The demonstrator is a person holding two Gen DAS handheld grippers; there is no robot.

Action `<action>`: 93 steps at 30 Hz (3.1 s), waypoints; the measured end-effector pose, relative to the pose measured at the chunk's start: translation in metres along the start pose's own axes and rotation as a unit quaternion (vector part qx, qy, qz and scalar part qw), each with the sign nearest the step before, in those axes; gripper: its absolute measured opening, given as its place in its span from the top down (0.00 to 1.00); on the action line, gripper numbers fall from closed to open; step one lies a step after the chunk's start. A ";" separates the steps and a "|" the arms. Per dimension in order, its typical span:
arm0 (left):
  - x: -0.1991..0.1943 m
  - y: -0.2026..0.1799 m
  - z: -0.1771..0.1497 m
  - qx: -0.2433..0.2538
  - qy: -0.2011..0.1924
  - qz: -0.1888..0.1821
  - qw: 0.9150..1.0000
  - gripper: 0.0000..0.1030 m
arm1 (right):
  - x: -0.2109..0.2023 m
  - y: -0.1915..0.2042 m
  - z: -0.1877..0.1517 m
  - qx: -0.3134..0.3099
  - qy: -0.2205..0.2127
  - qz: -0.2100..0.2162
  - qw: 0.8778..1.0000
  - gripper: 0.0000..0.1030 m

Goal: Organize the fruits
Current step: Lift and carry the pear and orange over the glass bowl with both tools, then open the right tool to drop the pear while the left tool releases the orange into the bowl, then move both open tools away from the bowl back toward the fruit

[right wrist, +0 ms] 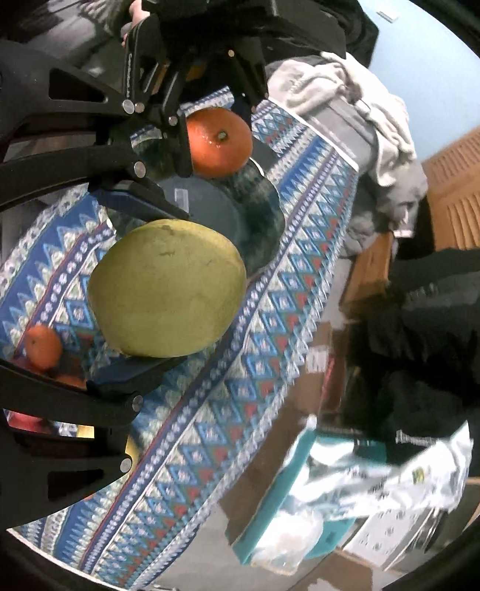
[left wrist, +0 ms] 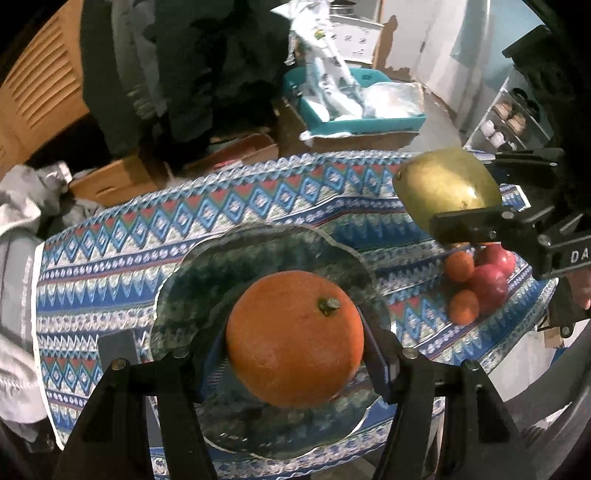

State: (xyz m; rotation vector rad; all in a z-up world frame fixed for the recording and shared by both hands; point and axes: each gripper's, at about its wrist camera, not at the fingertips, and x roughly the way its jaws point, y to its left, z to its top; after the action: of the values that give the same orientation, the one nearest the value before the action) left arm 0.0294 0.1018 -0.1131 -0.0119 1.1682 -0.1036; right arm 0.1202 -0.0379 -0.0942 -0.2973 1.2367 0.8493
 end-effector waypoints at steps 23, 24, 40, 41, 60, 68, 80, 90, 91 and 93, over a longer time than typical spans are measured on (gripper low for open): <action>0.048 0.039 -0.057 -0.040 0.080 0.000 0.996 0.36 | 0.096 0.062 0.000 -0.054 0.109 0.019 0.992 0.36; 0.051 0.039 -0.058 -0.041 0.084 0.000 0.996 0.36 | 0.099 0.062 0.000 -0.053 0.112 0.019 0.992 0.36; 0.083 0.032 -0.077 -0.052 0.143 0.000 0.988 0.36 | 0.120 0.060 -0.009 -0.050 0.148 0.011 0.988 0.35; 0.082 0.032 -0.077 -0.055 0.141 -0.002 0.988 0.35 | 0.121 0.060 -0.009 -0.050 0.150 0.009 0.987 0.35; 0.025 0.039 -0.051 -0.076 0.076 -0.010 0.994 0.26 | 0.059 0.054 0.002 -0.037 0.073 0.007 0.997 0.34; 0.005 0.026 -0.030 -0.075 0.043 -0.019 0.996 0.25 | 0.019 0.041 0.000 -0.030 0.042 -0.020 0.998 0.31; 0.002 -0.021 -0.008 -0.049 0.044 -0.048 0.997 0.25 | -0.036 0.002 -0.026 0.001 0.011 -0.061 0.998 0.27; 0.000 -0.072 0.006 -0.009 0.044 -0.074 0.996 0.25 | -0.071 -0.045 -0.059 0.052 -0.008 -0.082 0.995 0.24; 0.001 -0.078 0.008 -0.004 0.047 -0.075 0.996 0.25 | -0.073 -0.051 -0.064 0.058 -0.008 -0.085 0.995 0.24; 0.002 -0.086 0.010 0.000 0.047 -0.081 0.996 0.25 | -0.076 -0.064 -0.074 0.071 -0.006 -0.089 0.993 0.24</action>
State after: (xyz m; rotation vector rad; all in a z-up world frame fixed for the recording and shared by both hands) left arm 0.0330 0.0161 -0.1056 -0.1018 1.2597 -0.2500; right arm 0.1074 -0.1572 -0.0652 -0.2833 1.2336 0.6056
